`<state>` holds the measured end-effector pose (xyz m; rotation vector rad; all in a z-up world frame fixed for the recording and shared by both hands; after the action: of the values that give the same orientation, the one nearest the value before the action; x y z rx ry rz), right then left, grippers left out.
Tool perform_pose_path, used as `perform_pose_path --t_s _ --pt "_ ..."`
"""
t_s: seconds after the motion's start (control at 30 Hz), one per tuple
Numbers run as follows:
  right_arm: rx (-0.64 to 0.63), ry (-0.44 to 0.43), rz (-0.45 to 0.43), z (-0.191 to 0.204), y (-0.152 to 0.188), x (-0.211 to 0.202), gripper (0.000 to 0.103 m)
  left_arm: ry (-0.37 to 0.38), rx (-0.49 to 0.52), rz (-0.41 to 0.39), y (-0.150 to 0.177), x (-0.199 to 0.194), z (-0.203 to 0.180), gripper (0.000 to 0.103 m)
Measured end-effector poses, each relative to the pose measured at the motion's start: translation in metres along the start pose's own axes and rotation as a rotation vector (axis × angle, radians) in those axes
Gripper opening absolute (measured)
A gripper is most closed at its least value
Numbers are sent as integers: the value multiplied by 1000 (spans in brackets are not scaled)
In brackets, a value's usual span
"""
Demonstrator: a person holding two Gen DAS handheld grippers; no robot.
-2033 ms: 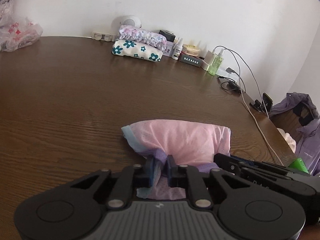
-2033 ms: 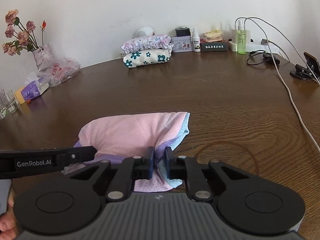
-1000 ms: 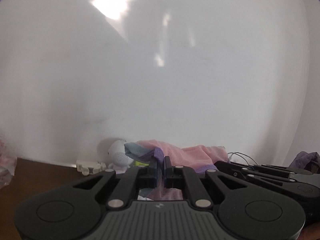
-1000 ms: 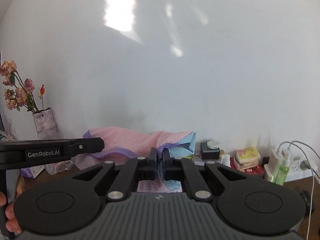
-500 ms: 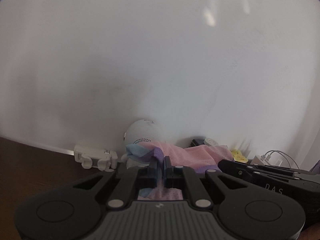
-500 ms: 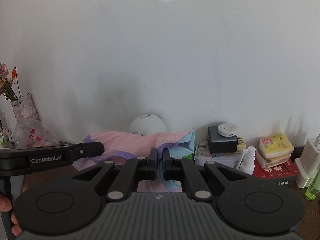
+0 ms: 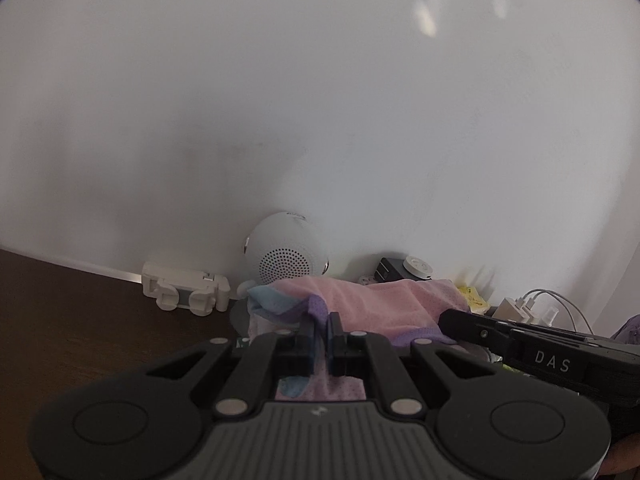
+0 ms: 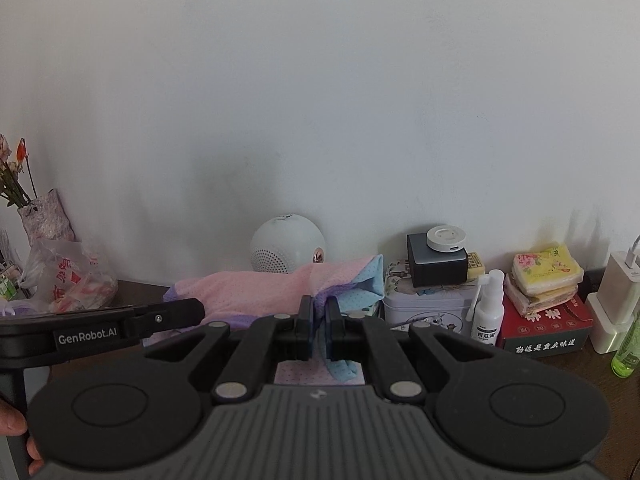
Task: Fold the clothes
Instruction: 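Lift the bundle with both grippers and carry it toward the floral cloth stack, then lower the bundle onto the floral cloth stack and open both grippers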
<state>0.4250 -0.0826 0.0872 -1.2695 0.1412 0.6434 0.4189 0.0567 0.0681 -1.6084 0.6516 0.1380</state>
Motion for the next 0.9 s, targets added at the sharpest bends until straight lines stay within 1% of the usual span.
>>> perform_pose_path --t_s 0.07,0.13,0.17,0.2,0.23,0.27,0.3,0.33,0.37,0.43,0.47,0.5,0.53,0.57,0.6,0.67,0.8,0.83,0.9 --pt "2 14 19 -3 6 4 5 0 5 11 2 0 -1 5" --pt "9 30 44 -8 14 10 5 4 32 32 8 2 -4 9" --pt "15 37 56 -12 19 13 8 0 54 39 11 1 -5 17" --pt "16 48 43 -16 20 12 11 -15 77 40 13 -1 -5 27" --pt "18 60 29 -20 21 10 20 -39 95 41 15 -5 -3 33" --pt "13 78 -11 -23 20 4 32 -61 105 40 16 -9 0 41" --pt "9 96 -53 -25 18 -4 37 -70 98 32 15 -14 4 42" --pt "-1 109 -89 -27 14 -11 40 -74 84 20 13 -19 9 42" --pt "-5 102 -116 -27 8 -17 40 -74 68 -2 9 -25 12 41" --pt "-13 85 -168 -26 -4 -28 37 -85 34 -79 -7 -35 14 40" --pt "-15 68 -166 -24 -10 -27 26 -89 36 -105 -16 -37 11 40" --pt "-20 46 -153 -19 -18 -22 19 -92 62 -109 -22 -32 5 39" --pt "-22 32 -138 -15 -21 -16 11 -97 95 -104 -27 -24 -2 39" --pt "-17 25 -109 -10 -25 -5 9 -101 129 -99 -32 -16 -10 39" --pt "-14 15 -76 -7 -26 7 8 -105 153 -73 -34 -4 -15 36" --pt "-20 3 -28 -1 -21 26 7 -95 155 -9 -33 18 -17 23" --pt "-23 -12 58 4 -5 57 7 -69 156 63 -15 45 -13 22" --pt "-25 1 64 3 1 62 6 -73 165 67 -10 48 -12 22" --pt "-18 5 63 0 7 65 6 -72 148 65 -4 51 -7 24"
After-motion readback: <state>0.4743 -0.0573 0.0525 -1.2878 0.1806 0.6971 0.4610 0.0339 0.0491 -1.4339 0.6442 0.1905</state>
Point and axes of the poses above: each gripper's, at about its wrist camera, not at the fingertips, and x roughly the way its jaws point, z to its left, y to its underside, the point moved 4 cm from there along x, roughly the way its jaws point, and after that the axes turned 8 degrees about x, right-handed, at the moved point
